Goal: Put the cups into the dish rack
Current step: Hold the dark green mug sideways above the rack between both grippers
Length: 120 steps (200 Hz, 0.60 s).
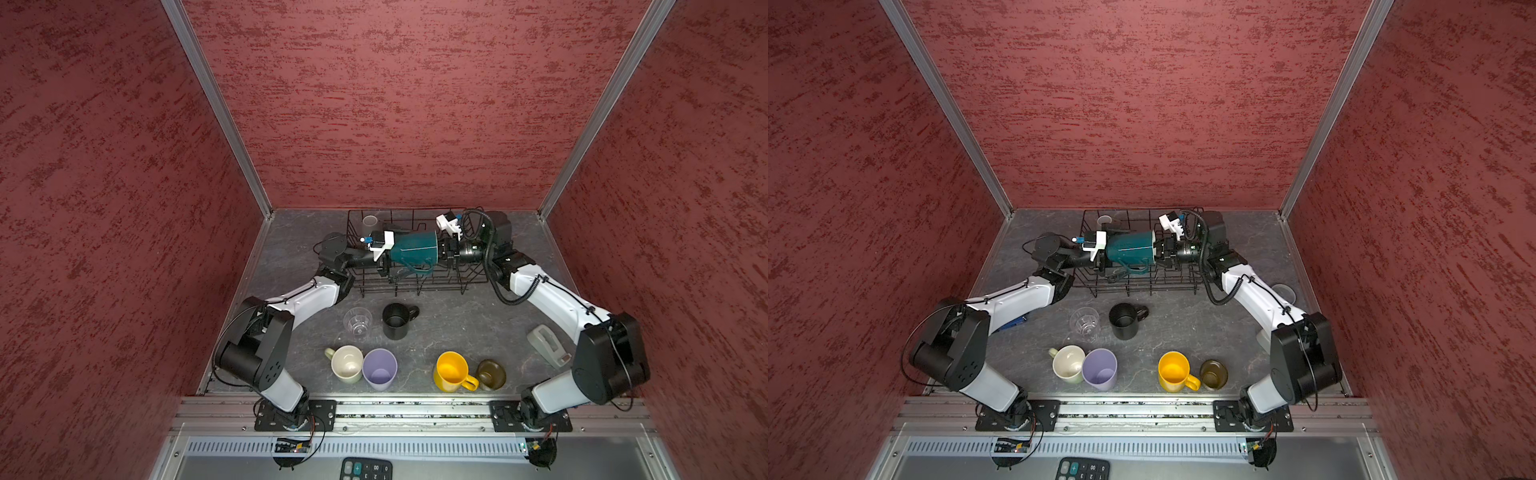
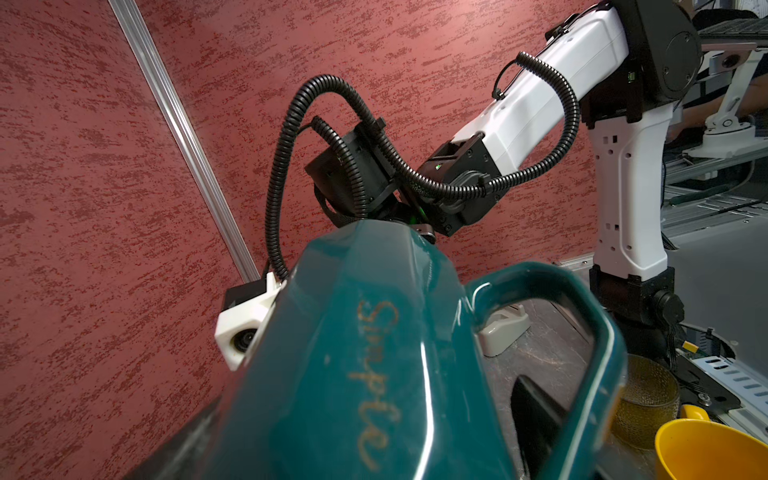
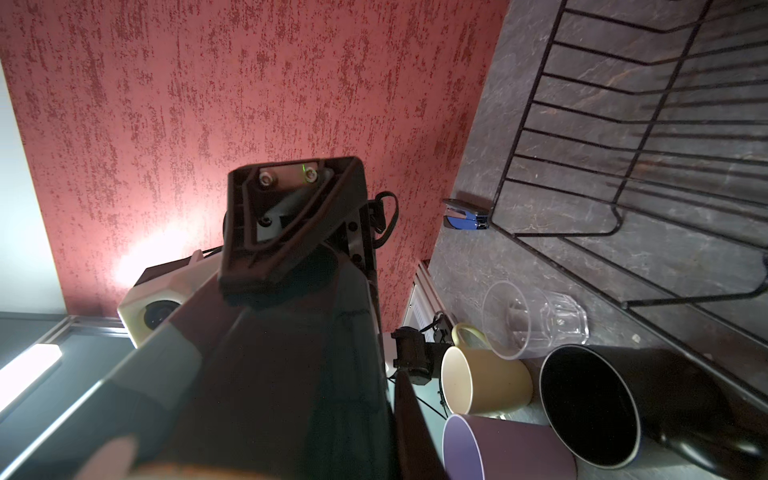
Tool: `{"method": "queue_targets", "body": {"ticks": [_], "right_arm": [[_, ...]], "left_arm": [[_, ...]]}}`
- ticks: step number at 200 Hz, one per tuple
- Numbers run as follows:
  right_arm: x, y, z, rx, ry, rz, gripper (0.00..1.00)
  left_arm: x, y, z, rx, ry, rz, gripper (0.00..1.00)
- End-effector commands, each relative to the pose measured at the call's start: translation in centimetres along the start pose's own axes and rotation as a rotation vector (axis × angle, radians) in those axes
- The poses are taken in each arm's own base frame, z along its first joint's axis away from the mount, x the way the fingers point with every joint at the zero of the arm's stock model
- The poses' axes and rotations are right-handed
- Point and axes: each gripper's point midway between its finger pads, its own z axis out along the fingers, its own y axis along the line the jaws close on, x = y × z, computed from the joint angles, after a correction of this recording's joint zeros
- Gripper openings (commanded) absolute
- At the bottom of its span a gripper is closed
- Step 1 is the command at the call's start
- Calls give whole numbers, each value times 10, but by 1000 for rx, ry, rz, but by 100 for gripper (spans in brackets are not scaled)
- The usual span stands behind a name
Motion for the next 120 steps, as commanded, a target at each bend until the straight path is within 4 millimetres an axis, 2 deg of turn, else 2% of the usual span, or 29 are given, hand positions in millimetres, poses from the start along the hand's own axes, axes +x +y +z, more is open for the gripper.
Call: {"method": "queue_targets", "body": {"ticks": [1,55,120], "right_arm": [[-3,9,6,-40,-1,-12,0],[-2,2,8,-33,1,14,0],[-3,2,11,-46,1,21,0]], "left_arm": [[-26,-10,8,37,-55,90,96],[-25,-12,11,44,-57,89,93],[-26,-19,14,77,-65,95,99]]}}
